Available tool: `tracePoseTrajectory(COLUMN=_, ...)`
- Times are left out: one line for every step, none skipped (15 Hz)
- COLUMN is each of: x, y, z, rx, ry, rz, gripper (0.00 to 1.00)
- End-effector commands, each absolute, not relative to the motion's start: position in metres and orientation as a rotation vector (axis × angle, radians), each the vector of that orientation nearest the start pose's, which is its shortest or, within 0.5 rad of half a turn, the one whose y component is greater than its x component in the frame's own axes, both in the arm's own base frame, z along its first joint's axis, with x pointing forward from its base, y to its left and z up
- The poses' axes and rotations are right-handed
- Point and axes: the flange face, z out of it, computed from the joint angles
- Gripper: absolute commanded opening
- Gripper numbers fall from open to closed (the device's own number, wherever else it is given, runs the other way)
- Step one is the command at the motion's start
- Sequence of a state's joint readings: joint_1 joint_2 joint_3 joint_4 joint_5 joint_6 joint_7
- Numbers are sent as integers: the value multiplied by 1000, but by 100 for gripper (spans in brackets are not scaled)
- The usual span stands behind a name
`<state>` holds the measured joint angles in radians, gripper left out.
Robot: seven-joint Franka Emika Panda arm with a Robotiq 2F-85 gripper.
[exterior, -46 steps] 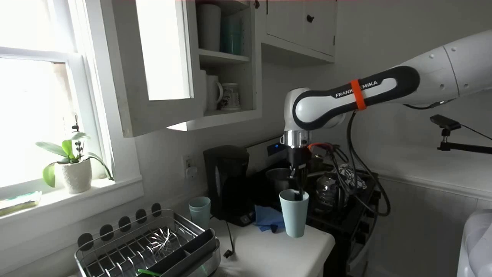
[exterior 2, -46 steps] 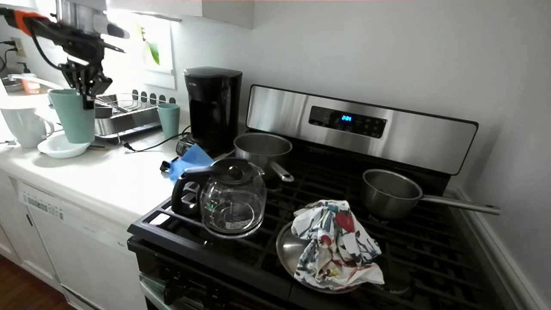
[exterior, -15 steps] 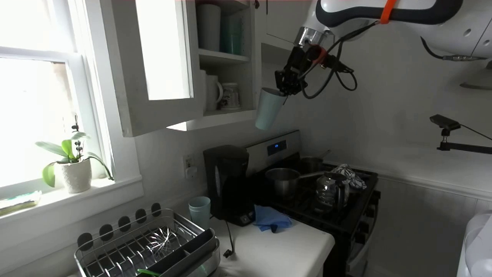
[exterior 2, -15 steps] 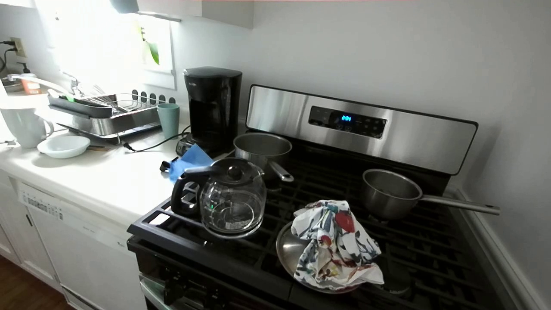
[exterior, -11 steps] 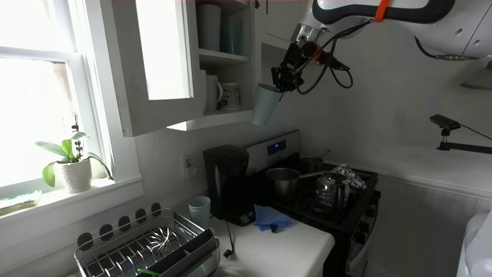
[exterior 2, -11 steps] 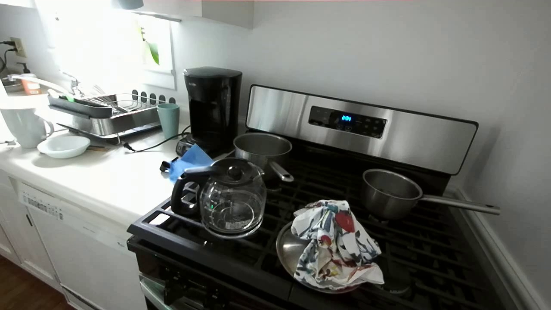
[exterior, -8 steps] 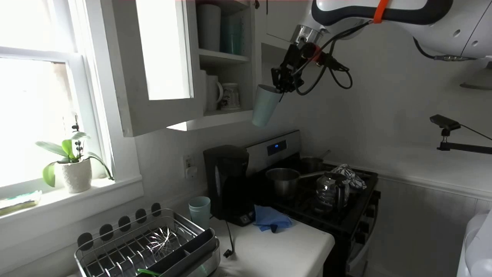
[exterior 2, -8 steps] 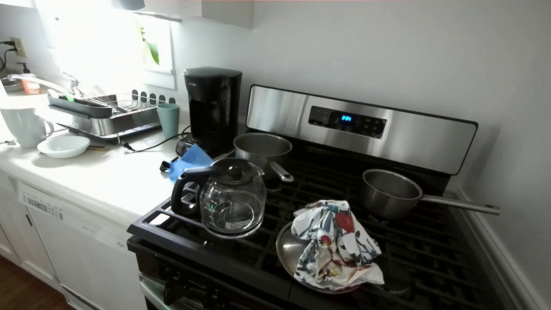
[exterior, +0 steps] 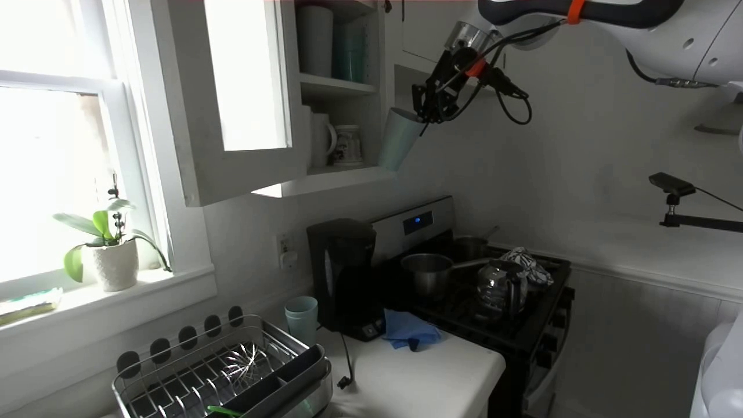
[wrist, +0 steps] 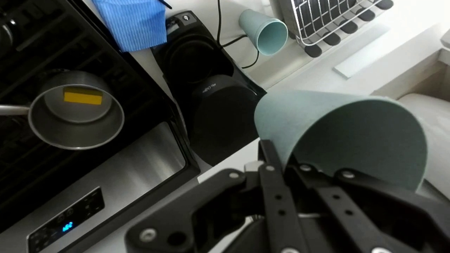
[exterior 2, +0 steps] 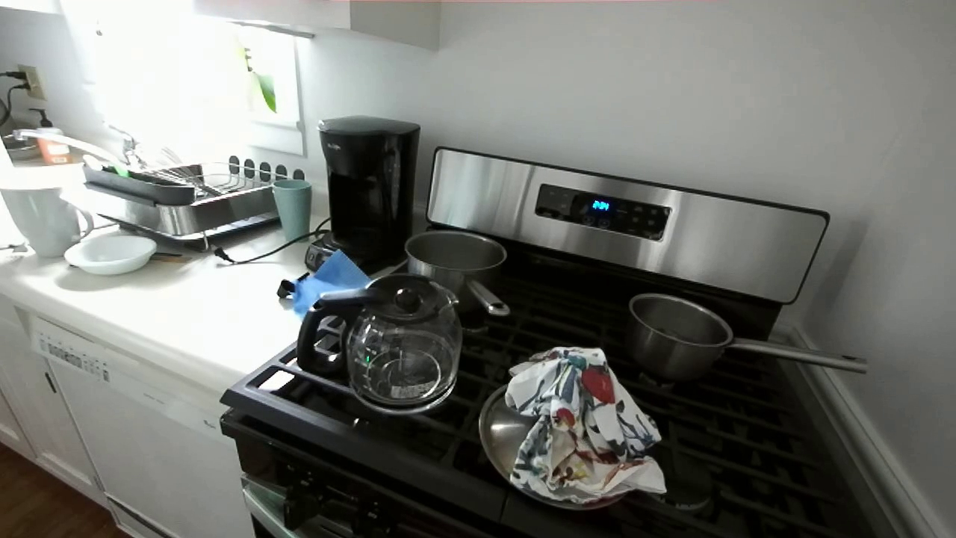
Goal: Pick up the light blue cup and put it in the bottom shelf of the top wall cabinet
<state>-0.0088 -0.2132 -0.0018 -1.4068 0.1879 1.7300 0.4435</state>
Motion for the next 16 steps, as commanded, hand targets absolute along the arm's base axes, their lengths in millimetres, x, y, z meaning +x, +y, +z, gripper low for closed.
tracePoseTrajectory(x=490, y=12, z=842, rx=-2607, ry=633, rz=-738, gripper=2)
tracePoseTrajectory(x=494, y=13, z=842, rx=-2591, ry=635, rz=-750, gripper=2)
tracePoseTrajectory(x=499, y=13, z=841, rx=-2575, ry=642, rz=-758, gripper=2)
tracePoseTrajectory(x=503, y=14, z=841, rx=-2562, ry=643, rz=-761, gripper=2)
tracePoseTrajectory(x=508, y=15, z=840, rx=-2551, ry=648, rz=-764, gripper=2)
tracePoseTrajectory(x=512, y=16, z=839, rx=-2537, ry=652, rz=-764, gripper=2)
tracePoseTrajectory(x=515, y=16, z=839, rx=-2524, ry=656, rz=-766, gripper=2)
tracePoseTrajectory(x=518, y=17, z=839, rx=-2513, ry=657, rz=-767, gripper=2)
tracePoseTrajectory(x=520, y=17, z=840, rx=-2505, ry=661, rz=-770, gripper=2)
tracePoseTrajectory(x=523, y=17, z=840, rx=-2497, ry=670, rz=-775, gripper=2)
tracePoseTrajectory(x=525, y=17, z=839, rx=-2494, ry=679, rz=-776, gripper=2)
tracePoseTrajectory(x=527, y=16, z=839, rx=-2492, ry=695, rz=-775, gripper=2)
tracePoseTrajectory(x=528, y=16, z=838, rx=-2487, ry=706, rz=-771, gripper=2)
tracePoseTrajectory(x=530, y=16, z=837, rx=-2483, ry=716, rz=-768, gripper=2)
tracePoseTrajectory(x=532, y=15, z=836, rx=-2481, ry=723, rz=-763, gripper=2)
tracePoseTrajectory(x=534, y=15, z=834, rx=-2481, ry=727, rz=-758, gripper=2)
